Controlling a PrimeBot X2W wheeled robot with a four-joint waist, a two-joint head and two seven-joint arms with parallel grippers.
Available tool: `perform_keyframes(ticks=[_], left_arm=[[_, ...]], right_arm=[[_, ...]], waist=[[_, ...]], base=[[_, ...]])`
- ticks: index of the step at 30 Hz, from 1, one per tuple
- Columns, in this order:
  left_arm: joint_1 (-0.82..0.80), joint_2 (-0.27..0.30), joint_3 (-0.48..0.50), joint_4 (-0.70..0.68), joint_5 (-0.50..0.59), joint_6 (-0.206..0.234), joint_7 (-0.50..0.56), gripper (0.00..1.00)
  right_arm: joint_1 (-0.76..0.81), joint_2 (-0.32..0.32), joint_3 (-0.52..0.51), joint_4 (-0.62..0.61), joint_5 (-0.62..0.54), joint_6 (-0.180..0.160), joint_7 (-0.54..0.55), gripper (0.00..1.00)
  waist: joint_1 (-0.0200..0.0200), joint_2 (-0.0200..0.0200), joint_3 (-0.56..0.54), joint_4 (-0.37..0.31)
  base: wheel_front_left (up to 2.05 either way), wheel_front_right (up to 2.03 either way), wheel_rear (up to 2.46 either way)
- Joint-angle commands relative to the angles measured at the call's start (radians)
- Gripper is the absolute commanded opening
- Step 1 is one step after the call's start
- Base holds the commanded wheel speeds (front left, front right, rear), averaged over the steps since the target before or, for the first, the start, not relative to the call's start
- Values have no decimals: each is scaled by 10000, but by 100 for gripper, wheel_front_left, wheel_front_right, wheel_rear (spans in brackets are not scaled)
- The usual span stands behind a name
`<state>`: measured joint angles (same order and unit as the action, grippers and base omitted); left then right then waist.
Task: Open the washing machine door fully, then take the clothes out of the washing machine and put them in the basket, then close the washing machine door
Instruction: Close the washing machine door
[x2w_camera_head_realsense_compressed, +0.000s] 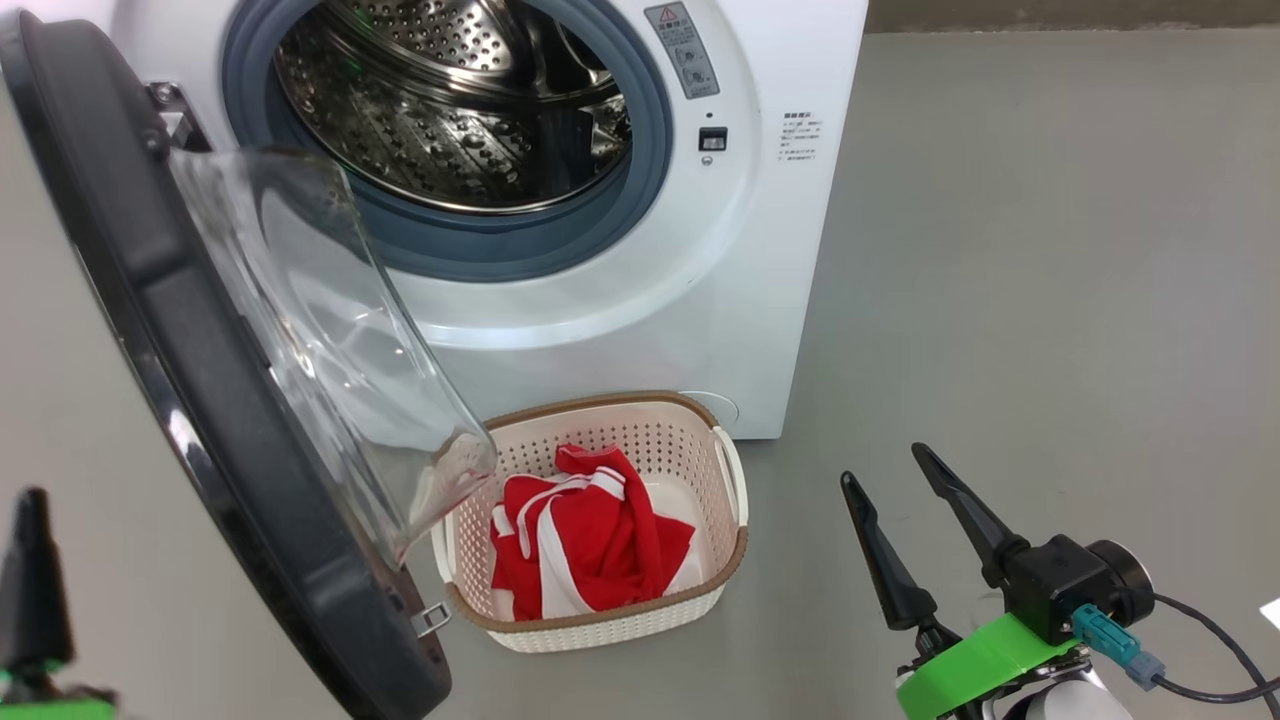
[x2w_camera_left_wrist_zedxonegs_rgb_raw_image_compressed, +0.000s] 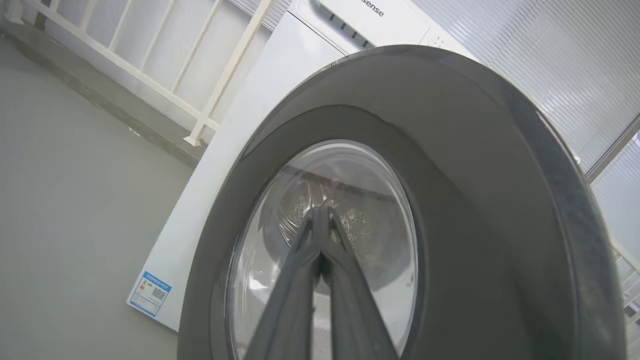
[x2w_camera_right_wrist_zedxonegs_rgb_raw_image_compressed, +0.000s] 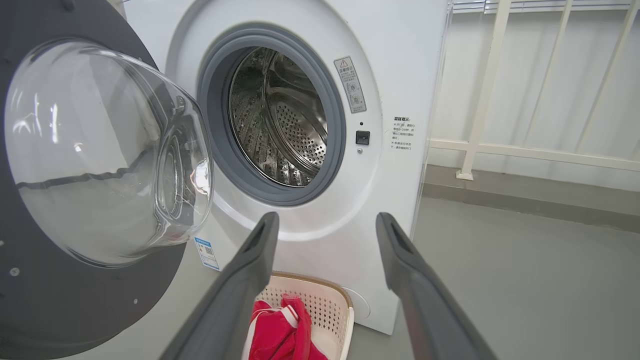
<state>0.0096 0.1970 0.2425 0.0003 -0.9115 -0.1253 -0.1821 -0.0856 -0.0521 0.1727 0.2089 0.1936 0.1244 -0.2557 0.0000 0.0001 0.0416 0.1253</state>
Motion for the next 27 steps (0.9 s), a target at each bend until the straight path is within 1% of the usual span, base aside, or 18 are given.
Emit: perform_keyframes(ticks=[1, 3, 5, 8, 11, 14, 18, 21, 27], left_arm=[[-617, 243, 536, -359, -779, -54, 348, 0], [-948, 269, 881, -534, -2354, -35, 1209, 0], [-1238, 294, 1144, -755, -3844, 255, 2189, 0], [-1454, 482, 1376, -1241, -5548, 956, 3560, 0], [-1526, 636, 1569, -1727, -6796, 1798, 4568, 0], [-1494, 746, 1708, -2153, -7537, 2454, 5173, 0], [-1400, 731, 1699, -2664, -7954, 2965, 5529, 0], [-1311, 661, 1591, -3006, -8086, 3138, 5687, 0], [-1371, 527, 1479, -3373, -8313, 3153, 5857, 0]], right_arm=[[-160, 19, 194, -221, 133, 63, -61, 100], [-169, 19, 201, -231, 129, 63, -61, 100], [-179, 19, 212, -241, 129, 63, -61, 100], [-197, 19, 244, -270, 135, 63, -61, 100], [-221, 19, 234, -288, 125, 63, -61, 100], [-275, 19, 229, -297, 110, 63, -61, 100], [-340, 19, 229, -306, 101, 63, -61, 100], [-367, 19, 235, -313, 107, 63, -61, 100], [-419, 19, 256, -348, 129, 63, -61, 100]], waist=[[0, -1, 22, 1], [0, -1, 54, -10], [0, -1, 96, -36], [0, -1, 194, -107], [0, -1, 287, -175], [0, -1, 391, -262], [0, -1, 495, -386], [0, -1, 547, -490], [0, -1, 640, -795]], base=[[0, 0, 0], [0, 0, 0], [0, 0, 0], [0, 0, 0], [0, 0, 0], [0, 0, 0], [0, 0, 0], [0, 0, 0], [0, 0, 0]])
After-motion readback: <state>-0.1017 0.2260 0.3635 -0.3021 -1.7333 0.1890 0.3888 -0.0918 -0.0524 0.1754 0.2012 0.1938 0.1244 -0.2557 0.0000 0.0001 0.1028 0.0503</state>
